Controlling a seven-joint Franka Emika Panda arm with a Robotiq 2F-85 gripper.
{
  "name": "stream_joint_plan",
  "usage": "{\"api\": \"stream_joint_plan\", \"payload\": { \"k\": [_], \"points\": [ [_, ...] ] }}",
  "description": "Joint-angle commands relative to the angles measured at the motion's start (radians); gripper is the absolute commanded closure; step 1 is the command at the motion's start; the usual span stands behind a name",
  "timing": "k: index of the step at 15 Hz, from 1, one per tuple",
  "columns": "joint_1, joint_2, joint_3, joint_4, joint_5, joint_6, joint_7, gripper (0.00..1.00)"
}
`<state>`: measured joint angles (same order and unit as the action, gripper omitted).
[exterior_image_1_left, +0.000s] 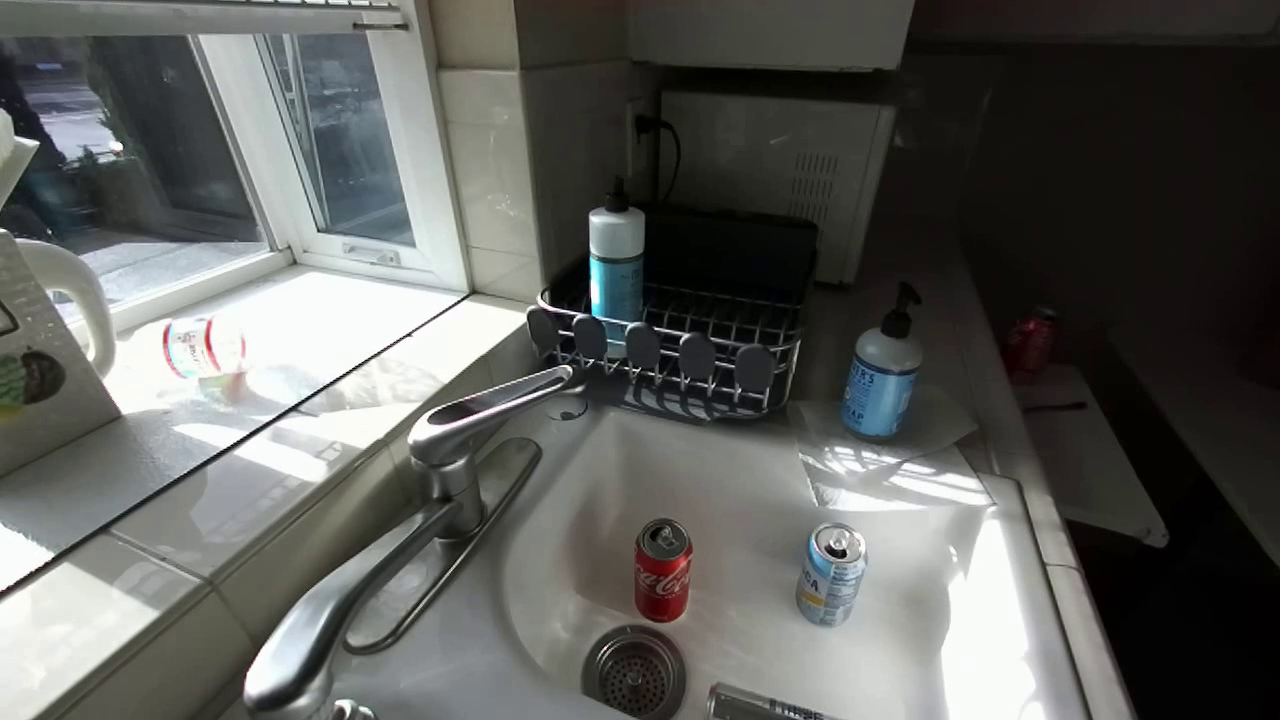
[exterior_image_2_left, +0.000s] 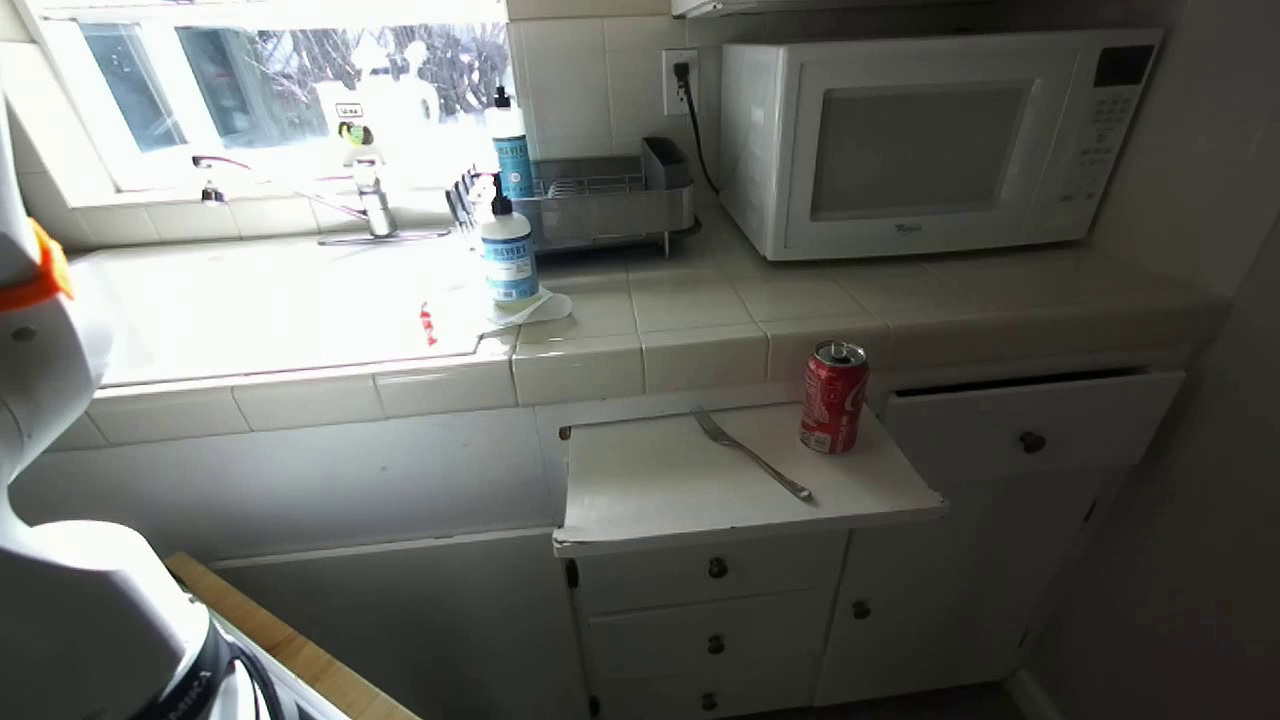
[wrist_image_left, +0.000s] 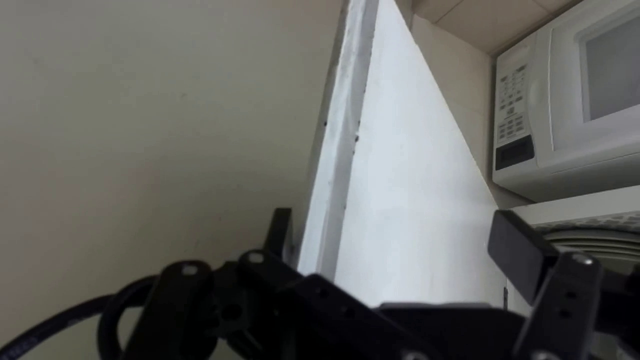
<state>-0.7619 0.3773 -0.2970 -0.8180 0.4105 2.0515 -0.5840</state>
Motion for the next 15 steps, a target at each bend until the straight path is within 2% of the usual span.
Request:
{"api": "stream_joint_plan", "payload": {
  "k": [1, 9, 15],
  "points": [
    [-0.037, 0.061, 0.021, 0.082, 0.067, -0.042, 0.016, 0.00],
    [-0.044, 0.023, 0.031, 0.095, 0.089, -0.219, -0.001, 0.00],
    [-0.028, -0.066, 0.056, 0.025, 0.098, -0.332, -0.060, 0.00]
  ]
}}
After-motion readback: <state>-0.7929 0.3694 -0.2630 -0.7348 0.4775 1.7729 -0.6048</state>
